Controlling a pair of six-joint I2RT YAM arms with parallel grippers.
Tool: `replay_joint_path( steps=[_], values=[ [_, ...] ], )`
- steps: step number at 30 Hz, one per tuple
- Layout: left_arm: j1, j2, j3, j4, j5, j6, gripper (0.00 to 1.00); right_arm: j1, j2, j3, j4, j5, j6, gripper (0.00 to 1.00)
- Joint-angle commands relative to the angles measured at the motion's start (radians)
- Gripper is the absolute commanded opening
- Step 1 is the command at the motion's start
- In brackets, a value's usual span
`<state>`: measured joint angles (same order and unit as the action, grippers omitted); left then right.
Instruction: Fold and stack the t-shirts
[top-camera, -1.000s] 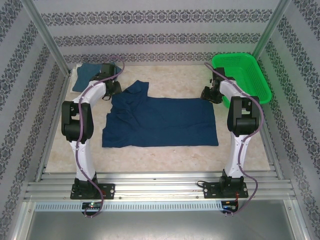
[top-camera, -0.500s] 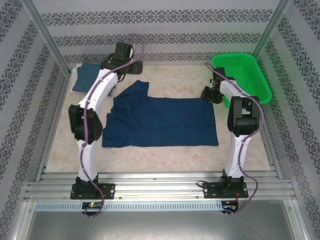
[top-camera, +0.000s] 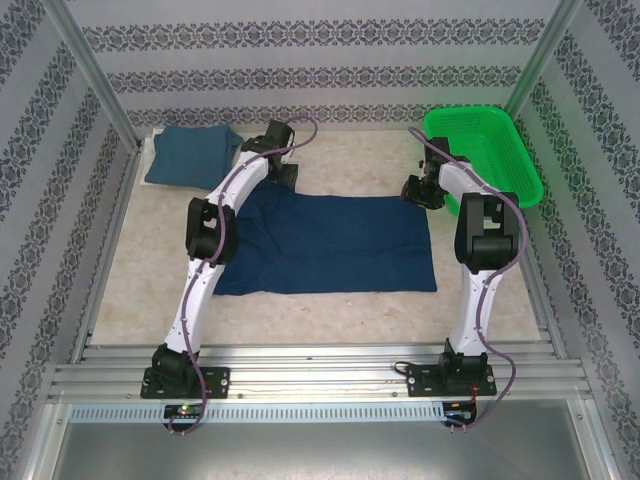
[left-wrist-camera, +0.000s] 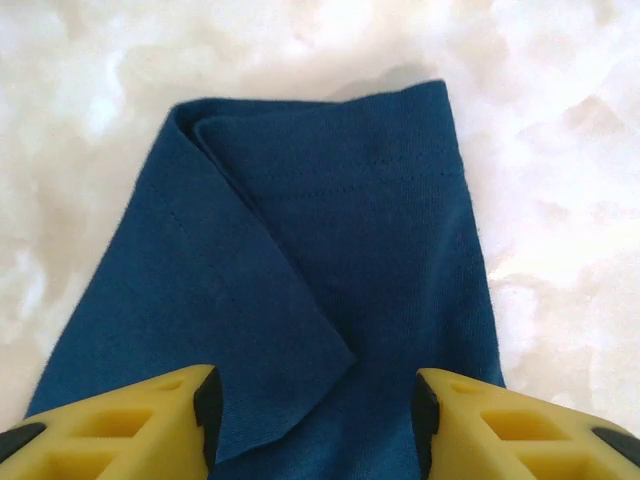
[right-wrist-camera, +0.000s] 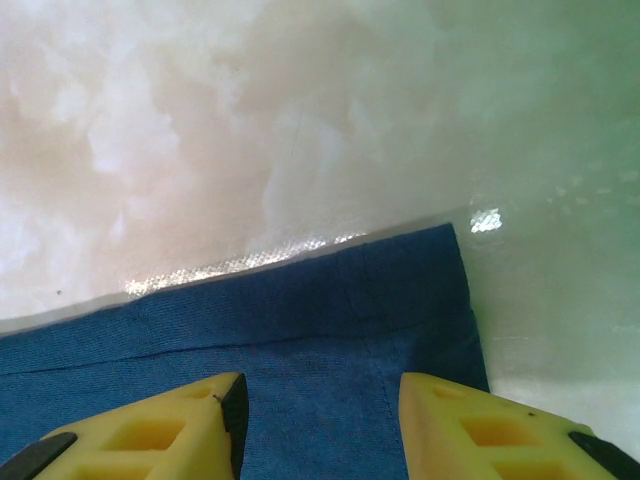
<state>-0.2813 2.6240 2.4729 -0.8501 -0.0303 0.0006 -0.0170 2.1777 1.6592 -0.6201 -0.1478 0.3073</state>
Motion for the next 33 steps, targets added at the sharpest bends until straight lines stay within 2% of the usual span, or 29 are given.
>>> replay_joint_path(
  steps=[1,10,19,24,26,33],
  values=[
    [0.005,-0.007,0.028,-0.012,-0.039,0.012,0.54,0.005,-0.024,-0.017,0.003,-0.012,-0.016,0.45],
    [0.005,0.018,0.007,0.047,-0.088,-0.017,0.46,0.006,-0.023,-0.027,0.013,-0.019,-0.019,0.45],
    [0.011,0.067,0.039,0.025,-0.034,-0.019,0.41,0.006,-0.020,-0.024,0.008,-0.018,-0.014,0.45],
    [0.016,0.090,0.063,0.011,-0.072,-0.028,0.27,0.006,-0.032,-0.027,0.008,-0.012,-0.016,0.45],
    [0.017,0.082,0.064,0.016,-0.089,-0.035,0.17,0.006,-0.036,-0.026,0.009,-0.019,-0.016,0.45],
    [0.016,0.039,0.064,0.034,-0.088,-0.033,0.16,0.006,-0.037,-0.024,0.007,-0.024,-0.016,0.45]
  ],
)
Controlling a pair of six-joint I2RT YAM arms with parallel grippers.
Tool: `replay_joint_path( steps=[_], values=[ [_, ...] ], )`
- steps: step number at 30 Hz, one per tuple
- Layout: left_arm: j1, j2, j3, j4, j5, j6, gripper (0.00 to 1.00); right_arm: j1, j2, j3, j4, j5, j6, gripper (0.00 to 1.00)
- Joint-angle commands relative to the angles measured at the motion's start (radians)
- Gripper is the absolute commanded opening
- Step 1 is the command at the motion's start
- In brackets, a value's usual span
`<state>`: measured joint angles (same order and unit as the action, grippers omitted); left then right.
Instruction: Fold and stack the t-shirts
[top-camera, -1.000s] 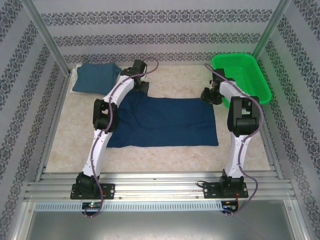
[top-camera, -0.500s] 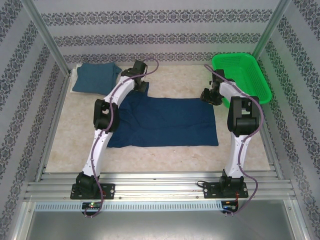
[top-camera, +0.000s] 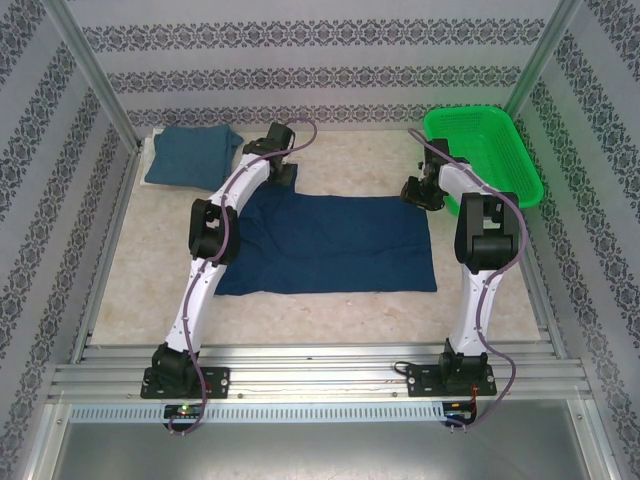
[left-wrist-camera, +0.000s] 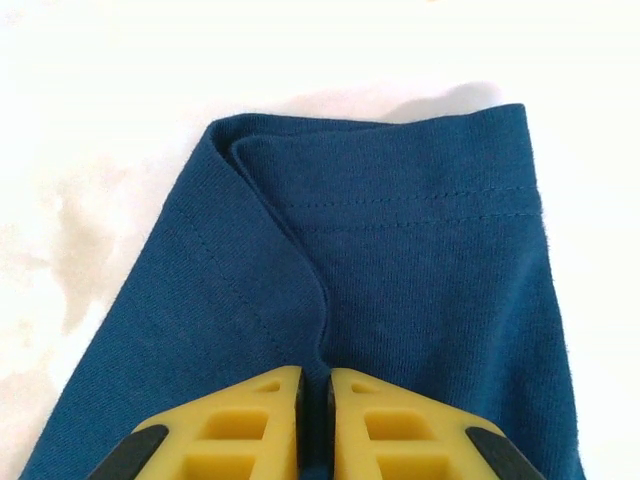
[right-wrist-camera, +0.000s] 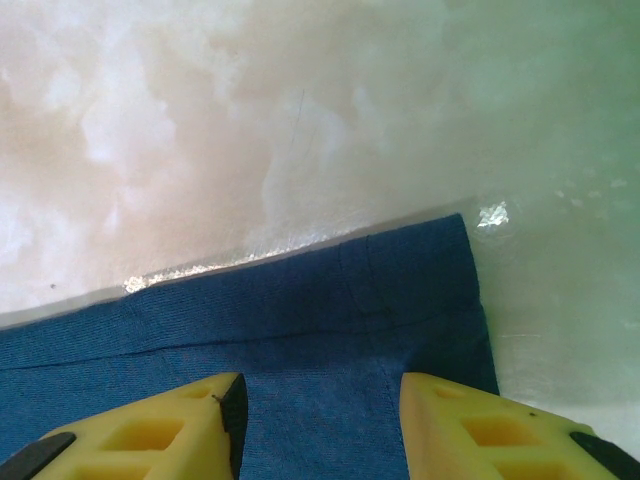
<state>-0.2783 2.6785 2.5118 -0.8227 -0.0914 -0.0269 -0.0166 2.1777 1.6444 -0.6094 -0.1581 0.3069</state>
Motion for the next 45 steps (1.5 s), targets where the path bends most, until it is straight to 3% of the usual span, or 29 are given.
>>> replay_joint_path(
  steps=[1,5,22,45],
  values=[
    [0.015,-0.024,0.023,0.008,-0.024,-0.002,0.15,0.006,-0.037,-0.009,-0.005,-0.013,-0.017,0.45],
    [0.022,-0.044,0.020,0.005,-0.030,-0.002,0.00,0.003,-0.038,-0.006,-0.010,0.005,-0.013,0.45],
    [0.040,-0.267,-0.109,0.072,-0.018,0.013,0.00,-0.015,-0.018,0.058,-0.032,0.068,0.020,0.52],
    [0.115,-0.473,-0.377,0.209,0.004,-0.004,0.00,0.003,0.169,0.310,-0.229,0.133,-0.023,0.45]
  ],
)
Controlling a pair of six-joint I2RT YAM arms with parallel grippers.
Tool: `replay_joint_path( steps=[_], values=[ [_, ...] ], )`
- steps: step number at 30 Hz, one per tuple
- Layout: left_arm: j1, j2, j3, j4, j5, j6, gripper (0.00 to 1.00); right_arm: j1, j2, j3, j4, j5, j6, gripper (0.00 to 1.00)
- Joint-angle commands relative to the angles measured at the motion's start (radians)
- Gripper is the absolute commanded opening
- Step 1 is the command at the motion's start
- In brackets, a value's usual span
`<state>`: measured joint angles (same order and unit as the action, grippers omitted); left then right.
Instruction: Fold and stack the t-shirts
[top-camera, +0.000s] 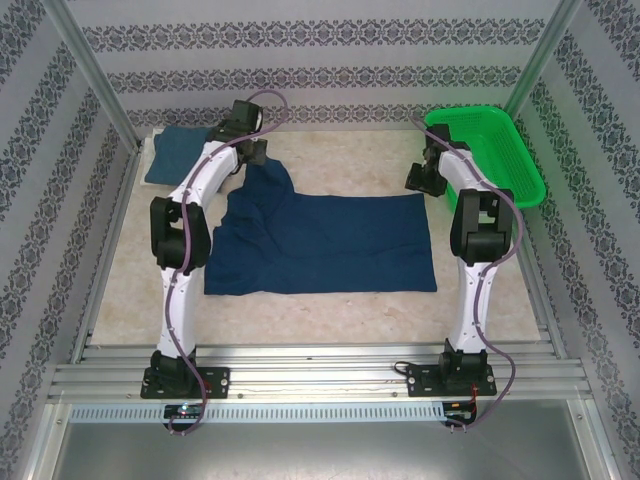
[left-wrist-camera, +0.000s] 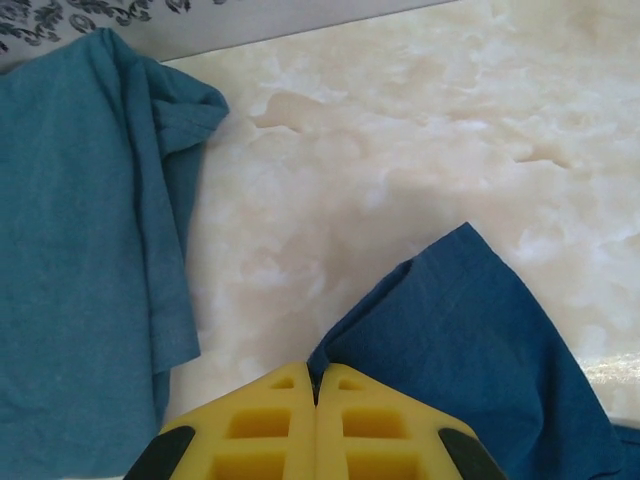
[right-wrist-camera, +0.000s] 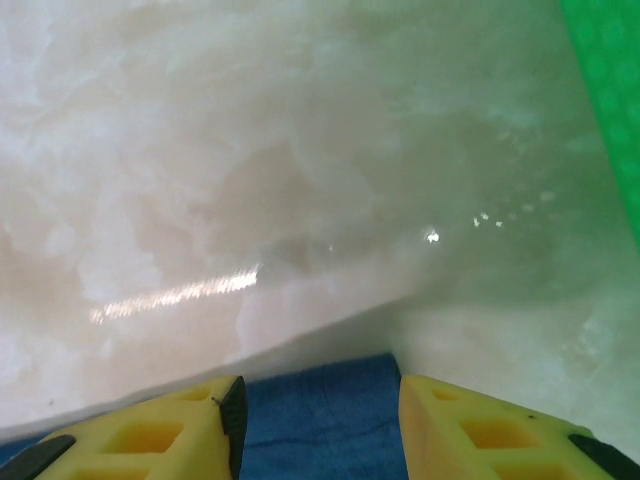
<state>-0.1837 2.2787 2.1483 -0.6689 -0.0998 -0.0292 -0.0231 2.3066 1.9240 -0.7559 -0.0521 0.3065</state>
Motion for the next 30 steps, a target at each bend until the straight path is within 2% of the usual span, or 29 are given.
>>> replay_joint_path(
  steps=[1,8,16,25,30],
  values=[
    [0.021,-0.081,-0.021,0.058,0.013,-0.003,0.00,0.011,0.043,0.036,-0.089,0.032,-0.024,0.45],
    [0.032,-0.116,-0.040,0.073,0.021,-0.004,0.00,0.025,0.056,0.064,-0.147,0.092,-0.053,0.45],
    [0.036,-0.140,-0.072,0.094,0.029,-0.005,0.00,0.076,0.016,0.052,-0.109,0.202,-0.132,0.45],
    [0.042,-0.157,-0.115,0.117,0.037,-0.009,0.00,0.100,0.069,0.124,-0.182,0.264,-0.130,0.45],
    [0.048,-0.167,-0.132,0.128,0.040,-0.008,0.00,0.098,0.072,0.119,-0.168,0.288,-0.132,0.45]
  ],
)
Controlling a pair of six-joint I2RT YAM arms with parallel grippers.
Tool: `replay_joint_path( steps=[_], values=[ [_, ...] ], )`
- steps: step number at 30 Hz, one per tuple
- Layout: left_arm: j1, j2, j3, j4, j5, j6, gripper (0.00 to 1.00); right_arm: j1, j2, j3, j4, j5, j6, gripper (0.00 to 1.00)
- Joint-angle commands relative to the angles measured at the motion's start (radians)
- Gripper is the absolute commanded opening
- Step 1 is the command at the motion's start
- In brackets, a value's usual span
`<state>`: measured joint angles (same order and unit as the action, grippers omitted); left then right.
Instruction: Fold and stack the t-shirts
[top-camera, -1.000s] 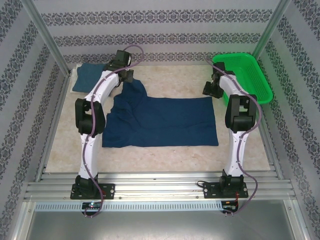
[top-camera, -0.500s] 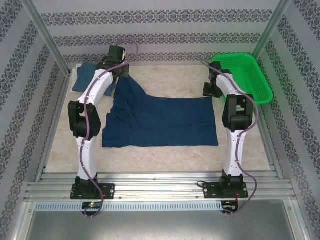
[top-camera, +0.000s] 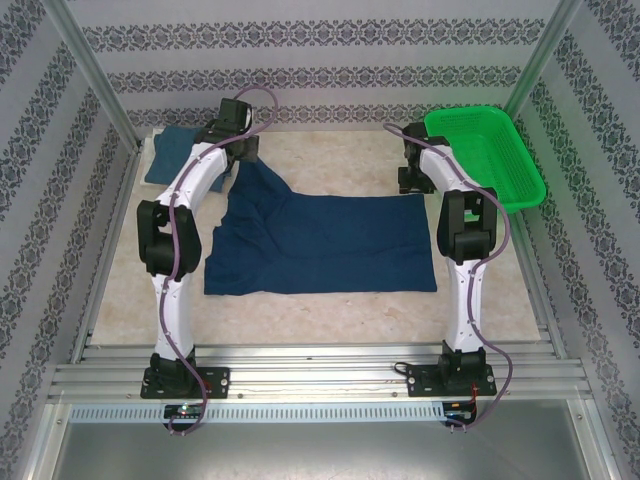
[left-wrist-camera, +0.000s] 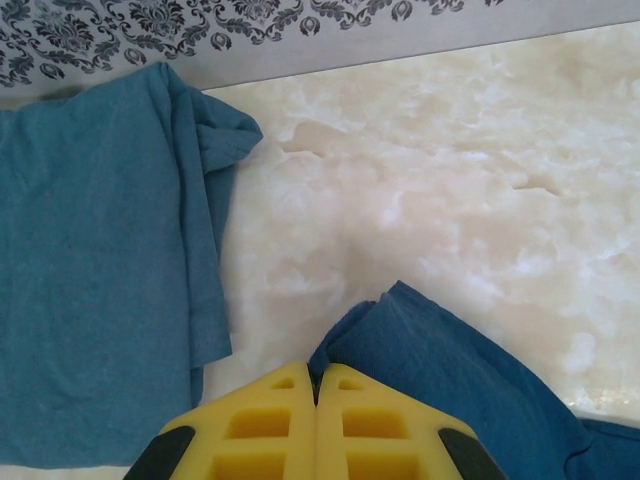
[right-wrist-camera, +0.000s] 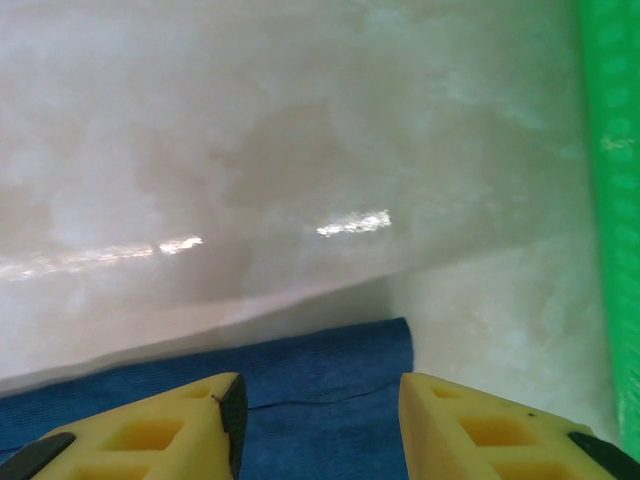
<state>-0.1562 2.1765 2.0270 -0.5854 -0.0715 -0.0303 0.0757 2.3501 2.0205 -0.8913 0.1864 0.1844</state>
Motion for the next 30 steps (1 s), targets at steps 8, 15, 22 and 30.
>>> replay_joint_path(
  steps=[8,15,22,30],
  values=[
    [0.024,-0.076,-0.023,0.051,0.011,-0.006,0.00,0.001,0.085,0.073,-0.064,0.034,-0.019,0.41],
    [0.025,-0.080,-0.021,0.049,0.004,0.005,0.00,-0.002,0.109,0.107,-0.080,0.090,-0.032,0.33],
    [0.029,-0.094,-0.021,0.050,-0.007,0.021,0.00,-0.005,0.173,0.211,-0.130,0.087,-0.048,0.00],
    [0.047,-0.162,-0.086,0.106,0.014,0.038,0.00,0.001,0.055,0.095,-0.009,0.092,-0.047,0.00]
  ],
)
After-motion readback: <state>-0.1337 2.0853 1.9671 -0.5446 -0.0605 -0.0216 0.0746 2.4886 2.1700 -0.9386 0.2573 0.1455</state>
